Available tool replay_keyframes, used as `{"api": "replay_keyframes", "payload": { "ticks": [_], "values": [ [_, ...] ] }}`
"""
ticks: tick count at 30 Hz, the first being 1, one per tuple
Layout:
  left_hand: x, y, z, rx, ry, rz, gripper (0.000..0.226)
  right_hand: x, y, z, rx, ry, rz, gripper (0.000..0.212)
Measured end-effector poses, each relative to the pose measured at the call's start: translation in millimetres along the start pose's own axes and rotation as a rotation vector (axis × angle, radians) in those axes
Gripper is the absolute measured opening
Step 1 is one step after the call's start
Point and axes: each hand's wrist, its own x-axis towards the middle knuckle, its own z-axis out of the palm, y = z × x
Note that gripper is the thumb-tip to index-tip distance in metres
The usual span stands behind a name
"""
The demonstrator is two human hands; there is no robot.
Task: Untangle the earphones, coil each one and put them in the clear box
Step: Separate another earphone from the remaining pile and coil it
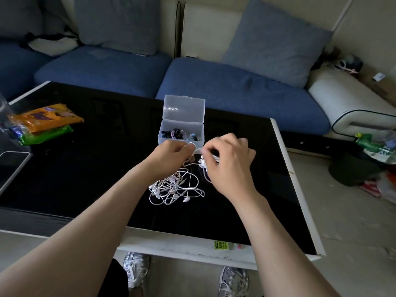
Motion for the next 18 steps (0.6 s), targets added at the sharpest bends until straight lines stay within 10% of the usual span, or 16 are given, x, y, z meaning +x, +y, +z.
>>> {"api": "replay_keyframes", "payload": {
  "ticks": [12,15,18],
  "values": [
    [2,-30,-3,0.53,0.178,-0.325,0.04,24,-12,-56,1.663,0.482,0.758,0.039],
    [4,-33,-2,0.583,0.15,-0.398,0.042,24,-12,-55,1.5,0.63,0.688,0.022],
    [5,-35,-1,0.618,0.154,-0.398,0.036,21,-1,-43,0.851,0.71,0.407,0.013]
  ]
}}
